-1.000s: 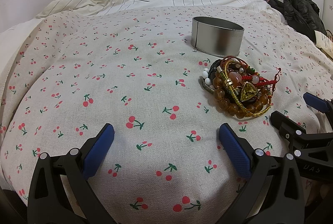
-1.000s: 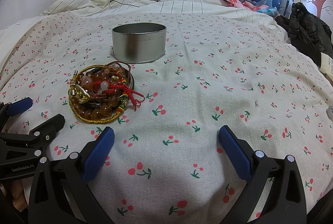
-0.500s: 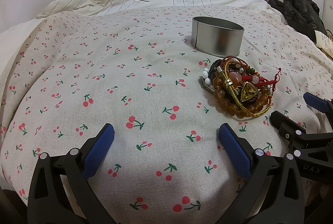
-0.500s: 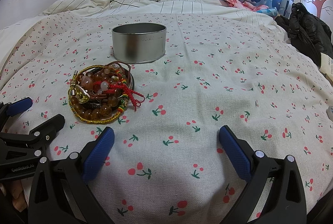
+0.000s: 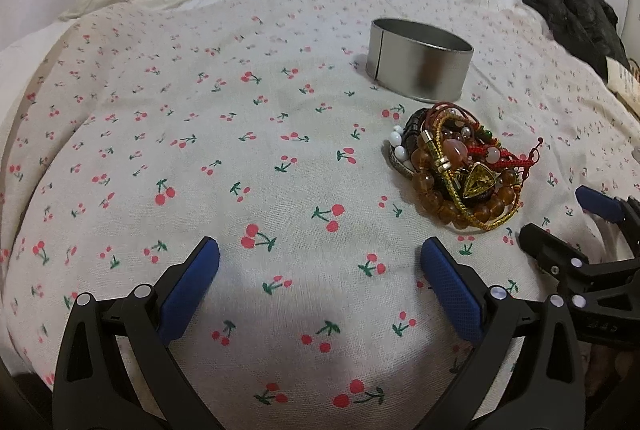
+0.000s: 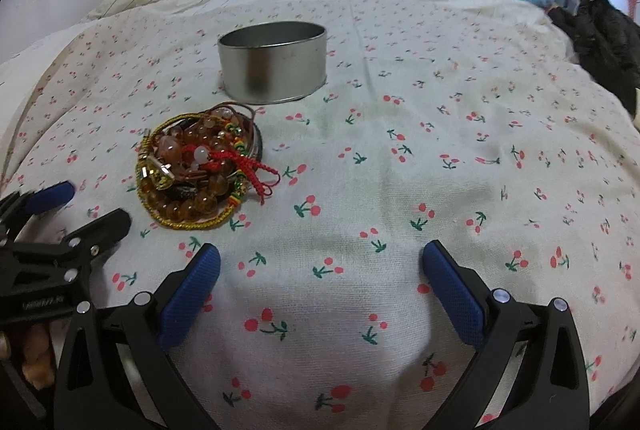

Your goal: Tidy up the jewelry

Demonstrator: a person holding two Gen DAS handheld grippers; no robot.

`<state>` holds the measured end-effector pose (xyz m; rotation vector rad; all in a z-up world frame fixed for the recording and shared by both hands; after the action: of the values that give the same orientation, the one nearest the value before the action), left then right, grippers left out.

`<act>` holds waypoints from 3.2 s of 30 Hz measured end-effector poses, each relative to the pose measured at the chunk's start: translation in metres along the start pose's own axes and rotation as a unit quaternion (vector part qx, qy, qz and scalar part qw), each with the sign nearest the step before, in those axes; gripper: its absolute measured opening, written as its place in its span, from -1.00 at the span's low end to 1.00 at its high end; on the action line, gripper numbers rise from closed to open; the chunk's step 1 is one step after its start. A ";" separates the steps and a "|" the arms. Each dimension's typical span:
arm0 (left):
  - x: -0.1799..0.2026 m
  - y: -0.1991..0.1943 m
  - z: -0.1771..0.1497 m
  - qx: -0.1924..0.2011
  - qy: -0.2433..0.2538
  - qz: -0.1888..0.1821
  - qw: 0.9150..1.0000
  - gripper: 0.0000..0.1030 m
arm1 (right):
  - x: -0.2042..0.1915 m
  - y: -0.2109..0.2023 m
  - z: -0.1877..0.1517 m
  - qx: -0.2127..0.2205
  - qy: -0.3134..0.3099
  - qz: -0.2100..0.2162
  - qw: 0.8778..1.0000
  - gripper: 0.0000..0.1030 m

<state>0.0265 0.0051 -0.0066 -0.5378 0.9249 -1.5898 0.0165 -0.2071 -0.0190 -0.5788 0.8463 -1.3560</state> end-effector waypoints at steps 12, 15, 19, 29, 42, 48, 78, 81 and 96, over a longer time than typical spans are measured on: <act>-0.020 -0.012 0.068 0.041 0.069 -0.021 0.997 0.88 | -0.009 -0.039 0.049 0.032 -0.064 0.105 0.992 0.84; -0.031 -0.004 0.071 0.045 0.030 -0.019 0.998 0.88 | -0.014 -0.027 0.049 0.006 -0.079 0.131 0.988 0.41; -0.040 0.005 0.063 0.029 0.002 -0.026 0.999 0.88 | -0.016 -0.014 0.044 -0.011 -0.078 0.145 0.986 0.36; -0.035 -0.001 0.064 0.040 0.023 0.001 0.999 0.88 | -0.022 -0.010 0.045 -0.016 -0.065 0.174 0.982 -0.90; -0.009 -0.020 0.065 0.088 0.059 -0.075 0.992 0.88 | 0.019 -0.040 0.085 0.003 0.068 0.296 0.953 -0.90; 0.032 -0.029 0.056 0.110 0.142 -0.112 0.977 0.88 | 0.038 -0.042 0.090 0.015 0.105 0.309 0.945 -0.90; 0.012 -0.010 0.053 0.089 0.046 -0.203 0.974 -0.99 | 0.042 -0.033 0.087 0.007 0.121 0.313 0.942 -0.89; 0.021 -0.014 0.057 0.099 0.065 -0.203 0.972 -0.64 | 0.040 -0.034 0.086 0.005 0.118 0.315 0.942 -0.89; 0.037 0.008 0.066 0.082 0.097 -0.164 0.978 -0.97 | 0.035 -0.034 0.084 -0.002 0.113 0.329 0.938 -0.89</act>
<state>0.0732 -0.0490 0.0196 -0.4401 0.8685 -2.0261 0.0637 -0.2555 0.0509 -0.1087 1.1066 -0.8085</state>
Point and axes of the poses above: each gripper's, at about its wrist camera, not at the fingertips, and y roughly the way its jaws point, x to its right, z to its top, the point moved 2 cm from there along y, roughly the way its jaws point, and after that the axes turned 14 degrees about y, right-handed, at the moved point
